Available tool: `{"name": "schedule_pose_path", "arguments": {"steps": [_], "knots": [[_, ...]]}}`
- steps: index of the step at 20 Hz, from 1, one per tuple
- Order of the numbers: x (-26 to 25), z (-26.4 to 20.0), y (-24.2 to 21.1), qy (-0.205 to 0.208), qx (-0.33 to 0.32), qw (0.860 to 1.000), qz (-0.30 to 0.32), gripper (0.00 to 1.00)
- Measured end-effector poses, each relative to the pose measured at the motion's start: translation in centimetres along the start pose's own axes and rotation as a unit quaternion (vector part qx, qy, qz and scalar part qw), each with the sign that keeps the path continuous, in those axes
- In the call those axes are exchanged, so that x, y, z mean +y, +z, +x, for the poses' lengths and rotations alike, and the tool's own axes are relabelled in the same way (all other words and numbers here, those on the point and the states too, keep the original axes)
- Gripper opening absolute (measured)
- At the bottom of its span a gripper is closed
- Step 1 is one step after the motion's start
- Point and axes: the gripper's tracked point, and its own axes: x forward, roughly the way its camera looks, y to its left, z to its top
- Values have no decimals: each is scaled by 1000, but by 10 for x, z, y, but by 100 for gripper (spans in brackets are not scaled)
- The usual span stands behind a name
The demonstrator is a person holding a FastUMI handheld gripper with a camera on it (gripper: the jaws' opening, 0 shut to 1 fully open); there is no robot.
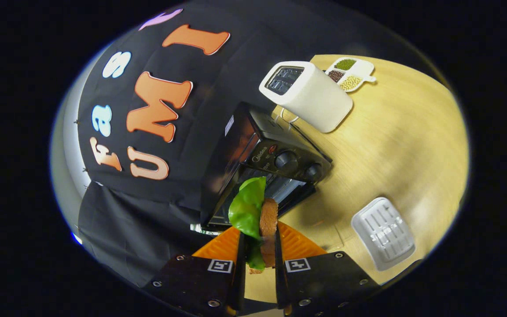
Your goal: Open the toaster oven, put the food inside, and close the toaster oven door.
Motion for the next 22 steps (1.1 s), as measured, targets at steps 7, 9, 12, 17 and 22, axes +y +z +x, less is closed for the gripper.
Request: {"name": "schedule_pose_path", "arguments": {"steps": [7, 9, 12, 17, 22], "knots": [[4, 64, -10, 38, -94, 989, 112, 29], [-1, 81, -16, 17, -116, 986, 116, 29], [4, 100, -17, 10, -151, 979, 135, 29], [12, 129, -17, -4, -195, 969, 152, 29], [25, 151, -13, -17, -212, 965, 154, 37]]}}
